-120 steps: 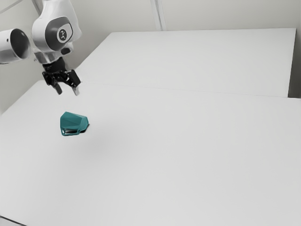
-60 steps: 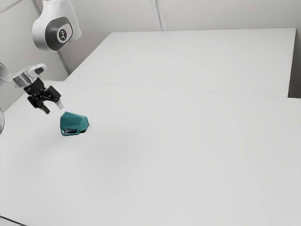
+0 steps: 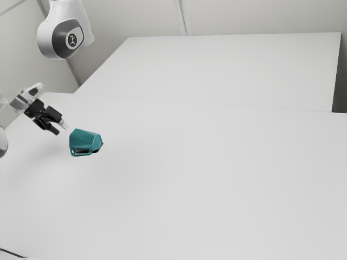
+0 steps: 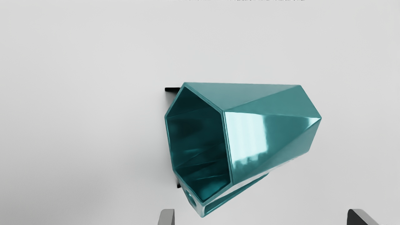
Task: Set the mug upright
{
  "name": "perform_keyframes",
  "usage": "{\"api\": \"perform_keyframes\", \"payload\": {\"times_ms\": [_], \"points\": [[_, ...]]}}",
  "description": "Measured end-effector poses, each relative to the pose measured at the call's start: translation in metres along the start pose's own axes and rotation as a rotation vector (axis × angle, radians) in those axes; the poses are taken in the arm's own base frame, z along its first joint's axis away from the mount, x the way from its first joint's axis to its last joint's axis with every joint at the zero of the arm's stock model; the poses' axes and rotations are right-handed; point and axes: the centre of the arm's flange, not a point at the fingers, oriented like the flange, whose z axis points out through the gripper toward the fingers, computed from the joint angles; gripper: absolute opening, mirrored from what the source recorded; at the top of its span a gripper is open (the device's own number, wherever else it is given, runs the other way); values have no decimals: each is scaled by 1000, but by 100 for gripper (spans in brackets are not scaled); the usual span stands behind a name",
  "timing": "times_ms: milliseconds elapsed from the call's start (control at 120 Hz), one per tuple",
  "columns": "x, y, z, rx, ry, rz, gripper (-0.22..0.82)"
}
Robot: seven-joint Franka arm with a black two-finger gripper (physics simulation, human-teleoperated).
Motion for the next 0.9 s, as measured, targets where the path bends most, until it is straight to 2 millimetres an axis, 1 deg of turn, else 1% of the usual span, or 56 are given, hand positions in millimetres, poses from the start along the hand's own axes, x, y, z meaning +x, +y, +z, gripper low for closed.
{"api": "perform_keyframes", "payload": {"times_ms": [100,267,367,533,667,808,900], "points": [[3,-2,9,-63,16,36,60],[0,-11,27,-156,41,72,60],[-1,-16,40,-199,46,89,56],[3,-18,57,-245,54,124,42],[5,-17,58,-264,79,145,29],[2,-22,61,-302,121,143,20],[4,-20,60,-319,143,152,9]]}}
